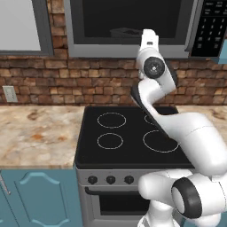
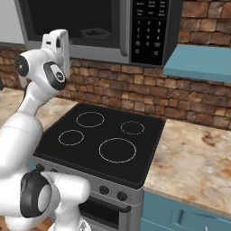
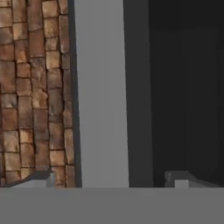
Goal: Place the tupperware containing the chicken drumstick and bell pepper meal in the microwave. Close the microwave door and press the start button to reheat the meal.
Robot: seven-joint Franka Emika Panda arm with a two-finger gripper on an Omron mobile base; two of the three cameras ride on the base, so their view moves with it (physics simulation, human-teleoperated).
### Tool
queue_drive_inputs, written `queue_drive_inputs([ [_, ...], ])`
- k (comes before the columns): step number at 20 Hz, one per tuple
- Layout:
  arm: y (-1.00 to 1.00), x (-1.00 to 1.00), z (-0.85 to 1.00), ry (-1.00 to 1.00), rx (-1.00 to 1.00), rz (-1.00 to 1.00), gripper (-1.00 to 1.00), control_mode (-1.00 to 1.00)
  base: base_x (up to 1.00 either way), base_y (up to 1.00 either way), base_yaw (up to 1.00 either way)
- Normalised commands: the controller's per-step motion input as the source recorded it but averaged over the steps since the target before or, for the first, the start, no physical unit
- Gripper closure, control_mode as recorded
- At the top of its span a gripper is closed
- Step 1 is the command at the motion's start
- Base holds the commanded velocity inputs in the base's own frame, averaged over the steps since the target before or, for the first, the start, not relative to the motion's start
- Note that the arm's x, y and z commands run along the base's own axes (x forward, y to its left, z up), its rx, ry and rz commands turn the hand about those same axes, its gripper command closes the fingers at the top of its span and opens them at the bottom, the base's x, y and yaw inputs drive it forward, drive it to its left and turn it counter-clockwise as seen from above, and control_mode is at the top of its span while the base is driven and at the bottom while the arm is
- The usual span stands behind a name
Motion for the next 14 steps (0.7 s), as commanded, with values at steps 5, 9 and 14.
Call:
queue_drive_inputs([
  [5,-0.28,-0.66,0.71,0.00,0.16,0.10,-1.00,-1.00,0.00,0.00,0.00],
  [9,-0.55,-0.56,0.75,0.00,0.29,0.04,-1.00,-1.00,0.00,0.00,0.00],
  [14,-0.67,-0.44,0.18,0.03,0.37,0.00,-1.00,-1.00,0.00,0.00,0.00],
])
